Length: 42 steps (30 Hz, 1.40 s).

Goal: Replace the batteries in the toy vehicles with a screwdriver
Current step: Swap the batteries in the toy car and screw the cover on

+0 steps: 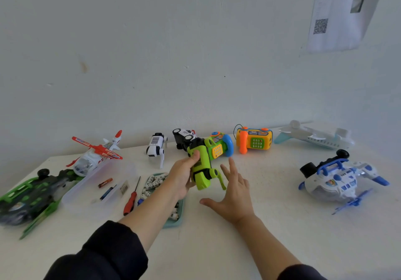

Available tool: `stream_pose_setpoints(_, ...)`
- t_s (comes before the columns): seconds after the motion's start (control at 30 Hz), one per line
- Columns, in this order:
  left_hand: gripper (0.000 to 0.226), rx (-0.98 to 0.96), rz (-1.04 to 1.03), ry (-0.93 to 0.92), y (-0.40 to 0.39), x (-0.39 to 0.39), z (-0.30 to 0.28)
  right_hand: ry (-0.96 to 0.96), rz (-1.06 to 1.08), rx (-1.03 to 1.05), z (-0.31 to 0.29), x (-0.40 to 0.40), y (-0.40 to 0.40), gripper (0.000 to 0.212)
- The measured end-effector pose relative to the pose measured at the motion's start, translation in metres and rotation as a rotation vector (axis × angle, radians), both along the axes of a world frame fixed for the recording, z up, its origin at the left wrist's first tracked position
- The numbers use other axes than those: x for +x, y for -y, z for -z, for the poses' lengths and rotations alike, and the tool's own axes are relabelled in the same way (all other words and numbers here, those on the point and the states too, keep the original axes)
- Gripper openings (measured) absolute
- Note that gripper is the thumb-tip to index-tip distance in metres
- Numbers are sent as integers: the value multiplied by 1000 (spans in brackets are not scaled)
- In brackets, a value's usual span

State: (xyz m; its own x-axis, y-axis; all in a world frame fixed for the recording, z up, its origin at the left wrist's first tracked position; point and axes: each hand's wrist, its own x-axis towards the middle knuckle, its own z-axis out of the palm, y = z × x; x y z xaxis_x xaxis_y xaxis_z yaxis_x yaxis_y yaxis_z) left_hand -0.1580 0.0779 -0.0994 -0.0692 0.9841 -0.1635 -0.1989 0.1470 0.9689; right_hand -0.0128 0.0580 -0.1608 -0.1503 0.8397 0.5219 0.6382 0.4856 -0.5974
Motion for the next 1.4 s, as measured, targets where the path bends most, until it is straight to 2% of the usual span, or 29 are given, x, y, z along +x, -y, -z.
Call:
stream_pose_setpoints(0.07,36,-38,-72,138,-1,-9,-9,35,-21,-96,0,1,-1,118)
stream_pose_setpoints(0.13,37,-59,-169,182,-4,-27,-23,159,-21,-197,-3,-1,-6,103)
stream_pose_setpoints(0.23,30,-7,-294,121,-11,-66,-46,399,80,-319,-8,-14,-24,59)
stream_pose_setpoints(0.33,24,49,-387,-38,-20,-104,-66,404,133,-401,-16,-38,-42,44)
stream_pose_setpoints(0.43,19,132,-495,-168,-34,-138,-79,365,183,-474,-18,-63,-57,42)
stream_pose_setpoints(0.57,15,196,-555,-240,-58,-180,-79,341,328,-469,-7,-84,-68,47)
stream_pose_setpoints(0.7,19,175,-614,-521,-81,-199,-63,433,377,-536,-4,-89,-71,63)
stream_pose_setpoints(0.83,34,-49,-545,-859,-109,-211,-43,483,386,-544,-1,-95,-75,65)
stream_pose_setpoints(0.97,51,-267,-437,-1013,-124,-207,-35,499,379,-550,2,-94,-76,65)
stream_pose_setpoints(1.07,47,-403,-343,-1166,-129,-203,-34,499,377,-558,2,-93,-76,65)
stream_pose_setpoints(1.17,41,-474,-284,-1304,-130,-203,-35,501,370,-560,2,-93,-76,65)
stream_pose_setpoints(1.27,37,-513,-322,-1383,-135,-205,-34,509,365,-563,2,-93,-76,64)
stream_pose_setpoints(1.4,31,-363,-297,-1513,-129,-201,-30,514,361,-565,1,-92,-74,64)
